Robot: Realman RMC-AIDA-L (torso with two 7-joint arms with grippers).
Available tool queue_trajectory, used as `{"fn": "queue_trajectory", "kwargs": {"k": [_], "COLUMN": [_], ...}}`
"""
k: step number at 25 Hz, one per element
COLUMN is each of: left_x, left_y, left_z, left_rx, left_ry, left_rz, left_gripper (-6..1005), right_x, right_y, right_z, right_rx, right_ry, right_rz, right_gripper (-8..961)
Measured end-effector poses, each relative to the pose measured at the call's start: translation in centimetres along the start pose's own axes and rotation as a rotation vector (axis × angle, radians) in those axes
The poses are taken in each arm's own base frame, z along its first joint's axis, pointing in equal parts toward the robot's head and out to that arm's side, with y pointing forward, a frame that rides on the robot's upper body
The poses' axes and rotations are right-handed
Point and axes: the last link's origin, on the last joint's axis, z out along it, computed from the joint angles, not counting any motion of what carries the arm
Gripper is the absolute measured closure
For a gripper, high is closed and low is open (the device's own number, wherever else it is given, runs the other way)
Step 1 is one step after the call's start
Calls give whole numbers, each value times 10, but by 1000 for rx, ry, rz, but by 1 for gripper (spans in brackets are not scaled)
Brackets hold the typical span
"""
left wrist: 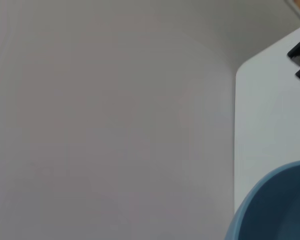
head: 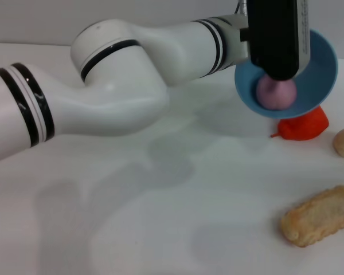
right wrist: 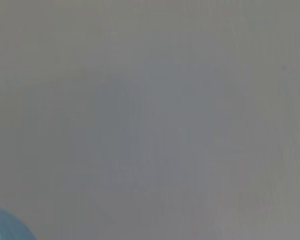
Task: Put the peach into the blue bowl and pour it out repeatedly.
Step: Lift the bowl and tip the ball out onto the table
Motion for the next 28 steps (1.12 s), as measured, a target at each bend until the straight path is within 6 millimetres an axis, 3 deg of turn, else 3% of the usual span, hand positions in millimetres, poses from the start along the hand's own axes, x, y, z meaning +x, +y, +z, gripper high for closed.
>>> {"fn": "queue_trajectory", "kwargs": {"k": [6, 19, 28], "left_x": [-1, -12, -10], "left_y": [14, 22, 24], "left_z": [-2, -3, -8], "left_rx": [-5, -4, 65], "left_ry": [31, 27, 75], "left_rz": [204, 539, 650], "left_gripper": [1000, 1001, 1000], "right_x": [0, -1, 0], "right_y": [0, 2, 3], "right_z": [0, 3, 7], "right_rx": [1, -5, -2], "right_ry": [0, -4, 4], "right_rz": [0, 4, 13], "right_gripper": [355, 354, 354]}}
